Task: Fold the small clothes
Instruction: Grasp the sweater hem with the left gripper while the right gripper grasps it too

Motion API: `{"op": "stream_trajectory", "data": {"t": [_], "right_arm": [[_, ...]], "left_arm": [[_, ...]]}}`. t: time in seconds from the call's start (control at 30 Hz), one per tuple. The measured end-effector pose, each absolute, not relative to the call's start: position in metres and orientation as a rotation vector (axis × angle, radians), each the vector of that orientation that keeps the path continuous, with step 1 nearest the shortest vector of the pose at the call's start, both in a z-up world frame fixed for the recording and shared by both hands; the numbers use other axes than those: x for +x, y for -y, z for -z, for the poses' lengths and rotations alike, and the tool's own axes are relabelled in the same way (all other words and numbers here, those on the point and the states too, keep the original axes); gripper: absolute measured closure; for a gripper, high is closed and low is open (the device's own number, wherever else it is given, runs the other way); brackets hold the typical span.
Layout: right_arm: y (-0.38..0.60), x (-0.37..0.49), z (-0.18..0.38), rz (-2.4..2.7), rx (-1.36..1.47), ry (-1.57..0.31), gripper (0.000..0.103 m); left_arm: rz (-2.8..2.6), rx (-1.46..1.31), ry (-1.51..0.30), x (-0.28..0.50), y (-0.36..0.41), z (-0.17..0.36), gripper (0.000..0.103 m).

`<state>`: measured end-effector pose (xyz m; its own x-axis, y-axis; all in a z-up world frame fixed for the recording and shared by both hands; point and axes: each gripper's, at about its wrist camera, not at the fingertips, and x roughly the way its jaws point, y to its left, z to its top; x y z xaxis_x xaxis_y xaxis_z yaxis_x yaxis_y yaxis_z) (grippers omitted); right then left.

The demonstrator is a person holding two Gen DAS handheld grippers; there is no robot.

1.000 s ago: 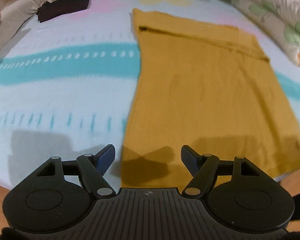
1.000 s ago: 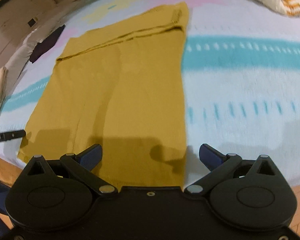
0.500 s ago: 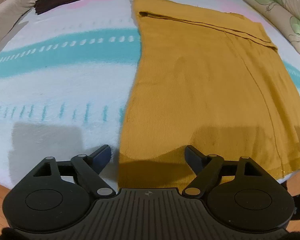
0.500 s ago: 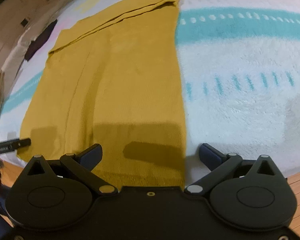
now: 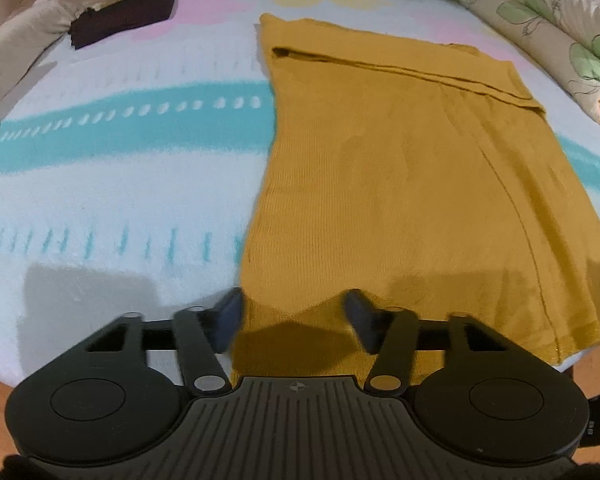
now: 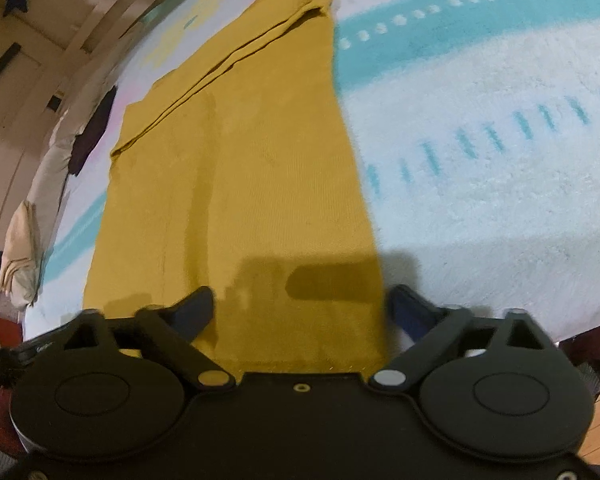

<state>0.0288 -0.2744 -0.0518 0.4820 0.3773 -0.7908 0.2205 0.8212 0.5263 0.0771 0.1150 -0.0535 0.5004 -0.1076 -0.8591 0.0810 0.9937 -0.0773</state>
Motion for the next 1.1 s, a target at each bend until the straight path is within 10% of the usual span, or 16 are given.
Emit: {"op": "stream_trajectory", "data": {"t": [0.33,1.1], "right_arm": [[0.274,0.022,0.054,-0.137,0.632,-1.137,0.087],[0.301,0.042,-0.018,-0.157,0.787,-0.624,0.088]], "left_arm": [[0.174,-0.1,-1.019,0.075,-0.12,0.047,0.096],[0.093,-0.313,-0.782,0.114,-0.14,-0.018,0.097]]}}
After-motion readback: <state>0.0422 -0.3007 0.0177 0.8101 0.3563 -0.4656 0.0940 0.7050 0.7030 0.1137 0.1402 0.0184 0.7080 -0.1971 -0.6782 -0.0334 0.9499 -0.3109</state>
